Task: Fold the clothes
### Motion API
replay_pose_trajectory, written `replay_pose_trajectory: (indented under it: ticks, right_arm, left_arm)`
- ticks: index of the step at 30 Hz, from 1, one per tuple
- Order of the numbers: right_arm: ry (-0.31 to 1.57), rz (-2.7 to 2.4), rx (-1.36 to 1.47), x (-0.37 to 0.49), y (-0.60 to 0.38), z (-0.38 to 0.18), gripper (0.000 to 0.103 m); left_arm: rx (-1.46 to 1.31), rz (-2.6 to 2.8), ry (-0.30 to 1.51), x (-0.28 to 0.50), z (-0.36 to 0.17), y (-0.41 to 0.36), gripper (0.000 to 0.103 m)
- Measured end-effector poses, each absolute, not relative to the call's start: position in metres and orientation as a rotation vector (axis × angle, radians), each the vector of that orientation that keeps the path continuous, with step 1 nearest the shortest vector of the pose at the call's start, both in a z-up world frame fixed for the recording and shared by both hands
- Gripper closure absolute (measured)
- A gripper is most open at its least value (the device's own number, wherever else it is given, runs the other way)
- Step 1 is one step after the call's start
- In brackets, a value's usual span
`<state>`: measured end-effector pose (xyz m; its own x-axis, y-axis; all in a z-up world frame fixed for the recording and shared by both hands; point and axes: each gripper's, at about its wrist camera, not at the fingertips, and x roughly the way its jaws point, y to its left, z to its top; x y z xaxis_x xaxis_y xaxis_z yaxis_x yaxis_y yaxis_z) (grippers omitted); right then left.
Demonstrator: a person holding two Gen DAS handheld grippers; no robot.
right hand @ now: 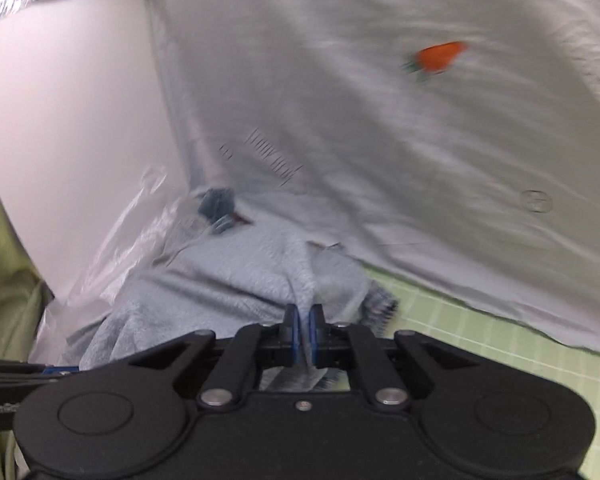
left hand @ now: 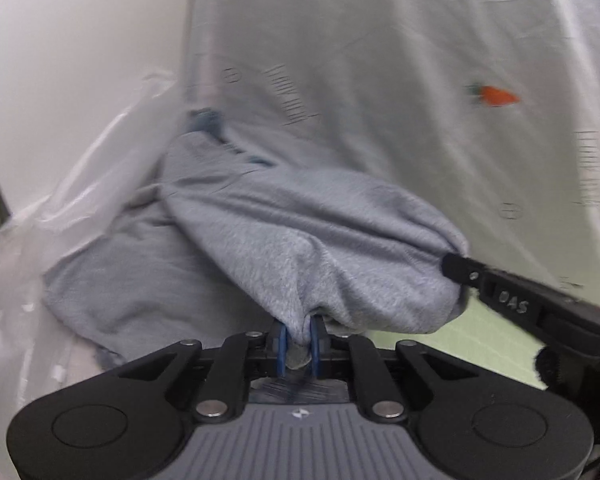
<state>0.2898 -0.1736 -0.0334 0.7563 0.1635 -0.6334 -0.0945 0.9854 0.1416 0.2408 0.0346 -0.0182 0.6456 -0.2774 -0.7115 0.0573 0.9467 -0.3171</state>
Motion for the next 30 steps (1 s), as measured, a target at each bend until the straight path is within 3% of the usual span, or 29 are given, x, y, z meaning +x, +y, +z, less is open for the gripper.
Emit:
replay_pose_trajectory:
  ticks: [5,6,12,15,16,18,19,26,29,30]
  right_arm:
    - [0.673,0.0,0.201,0.24,-0.236,-0.021,0.098]
    - [0.668,-0.028,0.221,0.23,-0.248,-0.018,0.098]
    - [0.728,-0.104,0.261,0.198,-0.28,-0.039,0.097]
    - [0.773,-0.113,0.24,0.204,-0.276,-0.051,0.082]
    - [0.788,-0.104,0.261,0.209,-0.275,-0.054,0.072]
    - [0.806,-0.083,0.276,0.221,-0.27,-0.06,0.068]
    - [0.818,-0.073,0.276,0.229,-0.265,-0.062,0.06]
    - [0.852,0.029,0.24,0.295,-0.22,-0.069,0.03]
    - [0.848,0.08,0.207,0.333,-0.197,-0.065,0.025]
    - [0.85,0.102,0.205,0.346,-0.19,-0.065,0.023]
  left_arm:
    - [-0.301,-0.422,0.89,0.198,-0.013,-0.024,0.089]
    - [-0.316,-0.436,0.918,0.194,-0.019,-0.03,0.083]
    - [-0.454,-0.277,1.012,0.199,-0.045,0.003,0.071]
    - [-0.424,-0.116,0.985,0.21,-0.044,0.032,0.055]
    - [-0.407,-0.063,0.978,0.215,-0.044,0.041,0.053]
    - [-0.381,0.032,0.979,0.228,-0.047,0.063,0.048]
    - [-0.377,0.067,0.978,0.235,-0.049,0.072,0.043]
    - [-0.369,0.259,0.959,0.292,-0.06,0.131,0.033]
    - [-0.332,0.268,0.927,0.322,-0.056,0.132,0.025]
    - [-0.325,0.256,0.921,0.332,-0.057,0.13,0.018]
